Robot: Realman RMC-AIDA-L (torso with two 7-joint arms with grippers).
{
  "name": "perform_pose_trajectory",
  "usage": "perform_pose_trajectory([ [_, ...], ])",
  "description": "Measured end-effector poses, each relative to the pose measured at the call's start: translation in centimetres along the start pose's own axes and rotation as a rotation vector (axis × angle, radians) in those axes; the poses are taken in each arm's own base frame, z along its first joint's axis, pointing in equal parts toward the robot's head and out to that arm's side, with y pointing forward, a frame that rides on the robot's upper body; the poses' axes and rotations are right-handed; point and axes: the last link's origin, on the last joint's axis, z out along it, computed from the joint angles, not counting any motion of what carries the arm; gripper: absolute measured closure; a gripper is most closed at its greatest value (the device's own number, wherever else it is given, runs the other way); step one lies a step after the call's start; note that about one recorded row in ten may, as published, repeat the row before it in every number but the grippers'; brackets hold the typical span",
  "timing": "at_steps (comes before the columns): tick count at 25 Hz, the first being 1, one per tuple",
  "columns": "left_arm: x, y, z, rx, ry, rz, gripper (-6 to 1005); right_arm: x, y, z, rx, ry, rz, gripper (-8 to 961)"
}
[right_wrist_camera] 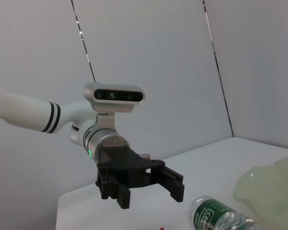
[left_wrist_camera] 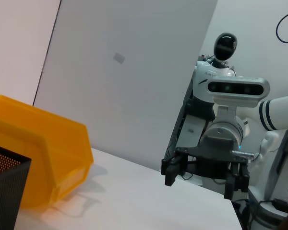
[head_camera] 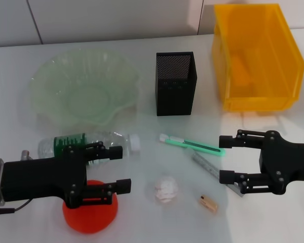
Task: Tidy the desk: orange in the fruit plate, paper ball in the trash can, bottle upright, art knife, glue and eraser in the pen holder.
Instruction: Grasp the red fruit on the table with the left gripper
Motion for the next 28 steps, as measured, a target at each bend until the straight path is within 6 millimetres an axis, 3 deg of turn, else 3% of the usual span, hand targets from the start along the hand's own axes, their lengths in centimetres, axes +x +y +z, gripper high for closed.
perform_pose_trajectory([
  [20,-0.1,0.8,-0.6,-0.028,0.012,-0.003,254,0.1,0.0,0.3,-0.008,-0.012,-0.013,181],
  [28,-0.6,0.9,-1.2,0.0,0.0,0.014,269,0.5,0.4,-0.8,0.022,-0.018,-0.005,181],
])
